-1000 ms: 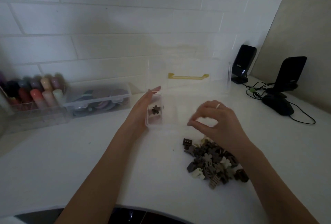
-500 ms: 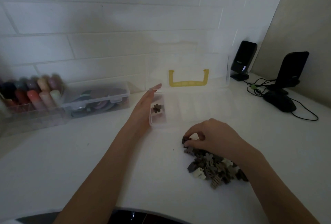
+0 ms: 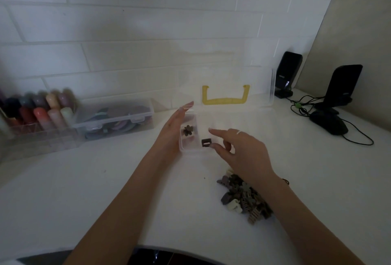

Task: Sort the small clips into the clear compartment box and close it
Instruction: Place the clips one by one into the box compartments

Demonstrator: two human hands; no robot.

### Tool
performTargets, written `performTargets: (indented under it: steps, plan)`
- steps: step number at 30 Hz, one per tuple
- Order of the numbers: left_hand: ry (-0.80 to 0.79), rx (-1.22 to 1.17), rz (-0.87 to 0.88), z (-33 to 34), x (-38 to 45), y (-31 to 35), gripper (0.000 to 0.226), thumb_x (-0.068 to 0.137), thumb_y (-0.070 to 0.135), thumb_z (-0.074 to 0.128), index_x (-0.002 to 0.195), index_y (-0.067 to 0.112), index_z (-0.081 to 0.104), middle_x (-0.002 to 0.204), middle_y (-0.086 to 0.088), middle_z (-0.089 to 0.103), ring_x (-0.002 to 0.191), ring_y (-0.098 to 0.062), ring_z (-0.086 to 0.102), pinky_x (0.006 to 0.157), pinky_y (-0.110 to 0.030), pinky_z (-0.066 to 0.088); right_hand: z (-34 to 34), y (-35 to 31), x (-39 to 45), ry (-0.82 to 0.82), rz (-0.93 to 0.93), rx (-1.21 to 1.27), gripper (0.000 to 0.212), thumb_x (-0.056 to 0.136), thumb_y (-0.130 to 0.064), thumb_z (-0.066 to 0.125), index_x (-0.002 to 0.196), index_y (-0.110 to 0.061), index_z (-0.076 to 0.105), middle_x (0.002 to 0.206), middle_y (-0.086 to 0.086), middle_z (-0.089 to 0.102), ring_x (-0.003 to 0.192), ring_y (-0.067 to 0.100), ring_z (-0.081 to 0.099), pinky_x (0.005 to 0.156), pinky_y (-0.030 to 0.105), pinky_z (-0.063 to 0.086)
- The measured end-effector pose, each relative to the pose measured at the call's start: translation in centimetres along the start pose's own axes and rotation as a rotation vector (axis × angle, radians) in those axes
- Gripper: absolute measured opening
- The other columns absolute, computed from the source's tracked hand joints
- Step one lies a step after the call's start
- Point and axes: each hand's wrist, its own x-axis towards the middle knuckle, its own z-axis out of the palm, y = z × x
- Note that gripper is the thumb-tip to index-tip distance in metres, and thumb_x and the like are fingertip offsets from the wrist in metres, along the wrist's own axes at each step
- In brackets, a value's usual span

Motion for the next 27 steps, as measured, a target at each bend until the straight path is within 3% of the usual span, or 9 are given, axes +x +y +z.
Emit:
performTargets:
  steps: [3,6,10,14,16,20,27]
  plan:
    - [0.024,-0.013,-0.007,-0.1,-0.1,0.1,0.032,0.094,0.052,0.043,0.116,0.039,0.064,0.127,-0.003,0.06,0.116,-0.031,0.058,0.094,-0.05,0.049,-1.0,0.8,0.0,0.021,0.061,0.062,0.023,0.084,-0.038,0.063,0.107,-0.038,0.064,0.061,-0.014,0.048,0.056,0.001,0.045,0.052,0.013,0.038]
    - [0.038,-0.013,-0.016,-0.3,-0.2,0.5,0.029,0.093,0.052,0.045,0.111,0.043,0.066,0.128,-0.002,0.058,0.121,-0.031,0.054,0.097,-0.052,0.046,-2.9,2.3,0.2,-0.057,0.09,0.23,0.006,0.08,-0.036,0.067,0.084,-0.034,0.069,0.059,-0.01,0.057,0.052,0.008,0.048,0.053,0.023,0.044]
    - [0.063,-0.005,-0.039,-0.4,-0.2,0.7,0.026,0.094,0.05,0.045,0.108,0.046,0.067,0.128,-0.001,0.057,0.122,-0.032,0.053,0.098,-0.05,0.046,-4.3,3.9,0.2,-0.276,0.127,0.24,0.003,0.074,-0.037,0.072,0.076,-0.036,0.074,0.054,-0.004,0.064,0.042,0.006,0.045,0.049,0.027,0.041]
    - [0.047,0.006,-0.014,-0.5,-0.2,0.6,0.027,0.093,0.052,0.044,0.109,0.046,0.066,0.132,-0.003,0.055,0.125,-0.034,0.05,0.1,-0.051,0.043,-4.6,5.0,0.1,-0.453,0.178,0.128,0.008,0.072,-0.042,0.073,0.078,-0.047,0.071,0.063,-0.015,0.07,0.045,0.002,0.051,0.049,0.017,0.038]
    - [0.054,0.007,-0.027,-0.4,0.0,0.7,0.027,0.093,0.052,0.045,0.109,0.046,0.066,0.132,-0.002,0.056,0.125,-0.035,0.05,0.1,-0.052,0.043,-4.4,5.3,0.0,-0.514,0.181,0.084,0.013,0.074,-0.041,0.072,0.085,-0.049,0.069,0.057,-0.009,0.066,0.043,0.004,0.047,0.049,0.019,0.036]
    - [0.052,0.0,-0.022,-0.4,0.3,0.5,0.027,0.089,0.054,0.048,0.106,0.047,0.067,0.131,-0.004,0.056,0.125,-0.038,0.049,0.1,-0.054,0.042,-4.4,6.0,-0.1,-0.54,0.227,0.016,0.023,0.079,-0.04,0.068,0.101,-0.046,0.066,0.052,-0.007,0.056,0.045,0.004,0.049,0.052,0.022,0.039]
    - [0.073,-0.008,-0.044,-0.2,0.5,0.6,0.025,0.09,0.05,0.053,0.109,0.042,0.068,0.13,-0.004,0.059,0.117,-0.031,0.055,0.098,-0.05,0.045,-3.4,5.7,-0.2,-0.522,0.217,-0.01,0.018,0.081,-0.039,0.067,0.098,-0.038,0.069,0.052,-0.01,0.042,0.047,0.003,0.04,0.049,0.018,0.028]
